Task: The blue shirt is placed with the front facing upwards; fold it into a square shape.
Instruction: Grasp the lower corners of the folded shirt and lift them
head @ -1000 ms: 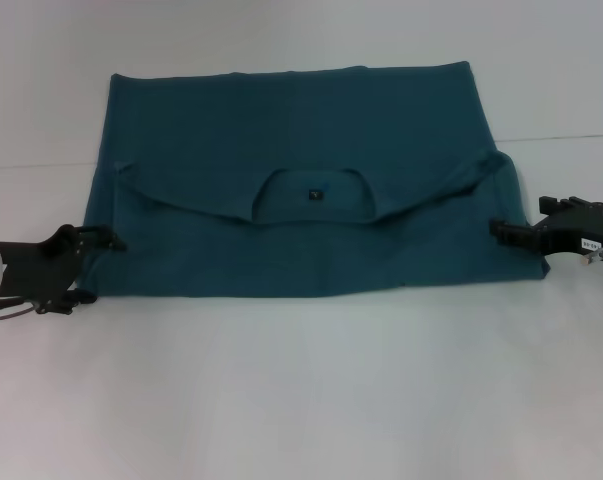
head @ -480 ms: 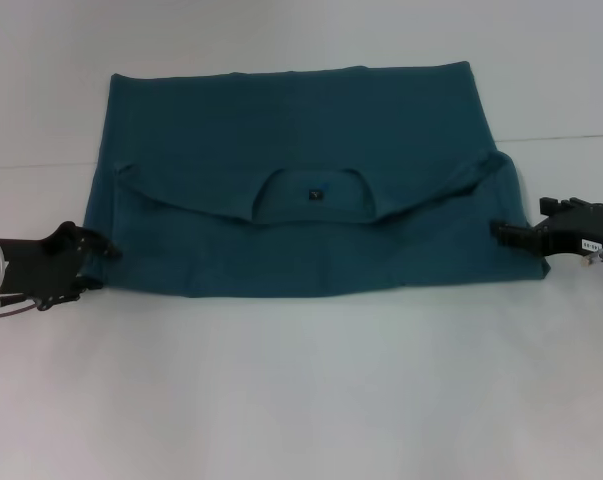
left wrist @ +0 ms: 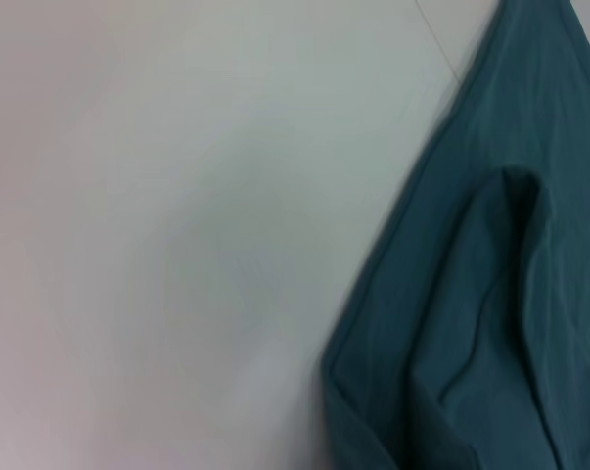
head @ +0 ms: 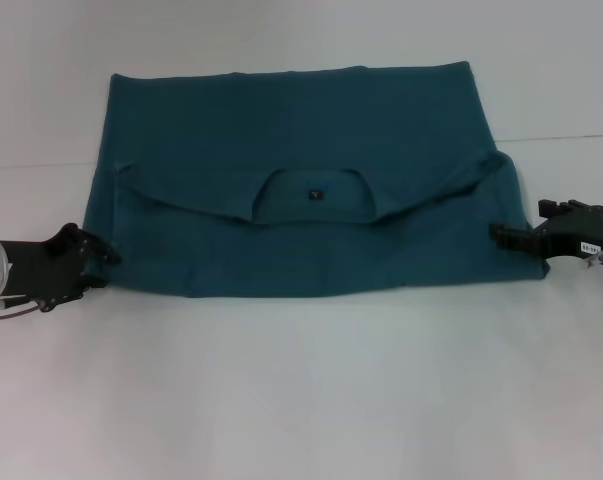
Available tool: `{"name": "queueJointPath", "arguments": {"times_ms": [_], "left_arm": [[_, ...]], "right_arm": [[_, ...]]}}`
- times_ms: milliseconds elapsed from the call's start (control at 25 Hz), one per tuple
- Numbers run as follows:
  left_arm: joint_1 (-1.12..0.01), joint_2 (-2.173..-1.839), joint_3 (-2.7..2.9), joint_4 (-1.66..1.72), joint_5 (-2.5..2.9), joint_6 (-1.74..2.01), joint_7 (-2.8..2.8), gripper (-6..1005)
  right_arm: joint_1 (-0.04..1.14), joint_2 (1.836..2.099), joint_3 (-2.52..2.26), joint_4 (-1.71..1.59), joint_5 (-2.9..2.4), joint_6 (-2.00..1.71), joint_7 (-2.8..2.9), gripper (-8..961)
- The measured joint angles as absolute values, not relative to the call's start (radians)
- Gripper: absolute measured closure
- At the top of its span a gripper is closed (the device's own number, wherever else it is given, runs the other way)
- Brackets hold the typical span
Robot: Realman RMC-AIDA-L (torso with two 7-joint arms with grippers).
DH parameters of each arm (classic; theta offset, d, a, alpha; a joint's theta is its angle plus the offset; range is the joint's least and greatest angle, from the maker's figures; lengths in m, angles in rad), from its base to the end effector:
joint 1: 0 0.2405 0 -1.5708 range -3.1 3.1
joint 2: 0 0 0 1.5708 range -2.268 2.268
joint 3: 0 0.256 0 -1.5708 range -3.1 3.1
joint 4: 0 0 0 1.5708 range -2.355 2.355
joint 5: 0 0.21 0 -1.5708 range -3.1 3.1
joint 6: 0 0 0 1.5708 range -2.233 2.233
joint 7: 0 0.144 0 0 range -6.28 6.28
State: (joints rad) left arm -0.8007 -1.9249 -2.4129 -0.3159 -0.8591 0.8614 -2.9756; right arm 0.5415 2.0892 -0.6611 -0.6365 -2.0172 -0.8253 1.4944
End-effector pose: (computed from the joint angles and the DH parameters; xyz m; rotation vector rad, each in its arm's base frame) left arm -0.3047 0.4282 0.0108 -1.3688 -2.2293 -0.5353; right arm 0.3340 0.3935 0.0269 -2.0712 0.8780 0.2874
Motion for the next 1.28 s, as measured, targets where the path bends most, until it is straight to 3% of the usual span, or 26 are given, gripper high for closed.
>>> {"name": "queueJointPath", "arguments": {"times_ms": [240, 680, 1280], "left_arm": [[-0.797, -1.929, -2.415, -0.314, -0.859, 0.86, -2.976, 639], [-0.786, -1.963, -2.514, -0.323, -0.862, 0.864, -2.951, 835], [-0.752, -1.984, -2.574, -0.343, -0.871, 0.882, -2.886, 887]], "right_arm": [[0.541, 2.089, -0.661, -0.636, -2.017, -0.825, 1.494, 54], [0.541, 2.089, -0.659, -0.637, -2.017, -0.83, 1.494, 55], [0.54, 2.089, -0.654, -0.635, -2.016, -0.832, 1.494, 56]]}}
